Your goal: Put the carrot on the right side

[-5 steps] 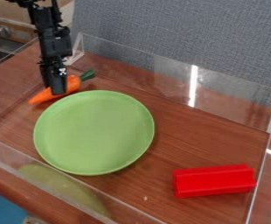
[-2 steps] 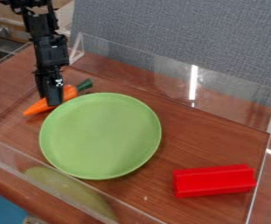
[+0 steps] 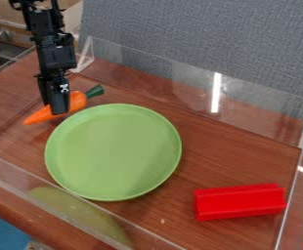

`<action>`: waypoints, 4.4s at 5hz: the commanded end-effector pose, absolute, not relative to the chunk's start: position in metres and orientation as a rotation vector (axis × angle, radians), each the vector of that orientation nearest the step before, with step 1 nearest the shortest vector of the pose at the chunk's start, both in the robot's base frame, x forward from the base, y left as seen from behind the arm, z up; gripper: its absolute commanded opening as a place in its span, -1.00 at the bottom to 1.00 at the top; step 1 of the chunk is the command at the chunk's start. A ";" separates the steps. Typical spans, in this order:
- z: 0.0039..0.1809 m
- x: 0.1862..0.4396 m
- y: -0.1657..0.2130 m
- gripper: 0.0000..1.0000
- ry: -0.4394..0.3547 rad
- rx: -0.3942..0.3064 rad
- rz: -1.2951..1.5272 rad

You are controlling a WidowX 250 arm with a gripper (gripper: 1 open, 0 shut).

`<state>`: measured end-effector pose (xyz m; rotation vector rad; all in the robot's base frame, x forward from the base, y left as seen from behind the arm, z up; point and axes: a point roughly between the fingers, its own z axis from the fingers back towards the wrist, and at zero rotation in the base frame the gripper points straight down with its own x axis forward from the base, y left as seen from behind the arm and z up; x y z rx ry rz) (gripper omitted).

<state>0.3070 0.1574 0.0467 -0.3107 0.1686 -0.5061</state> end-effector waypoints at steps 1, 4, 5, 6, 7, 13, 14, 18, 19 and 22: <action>0.084 0.315 0.154 -1.00 0.098 -0.241 -0.540; 0.110 0.300 0.146 -1.00 0.077 -0.227 -0.549; 0.121 0.296 0.131 -1.00 0.060 -0.215 -0.523; 0.133 0.293 0.108 -1.00 0.042 -0.203 -0.515; 0.143 0.296 0.081 -1.00 0.023 -0.192 -0.524; 0.069 0.326 -0.061 -1.00 0.066 -0.279 -0.800; 0.063 0.341 -0.078 -1.00 0.055 -0.273 -0.802; 0.095 0.351 -0.101 1.00 -0.011 -0.161 -0.913; 0.112 0.342 -0.102 1.00 -0.046 -0.103 -0.901; 0.114 0.332 -0.099 1.00 -0.186 0.001 -0.560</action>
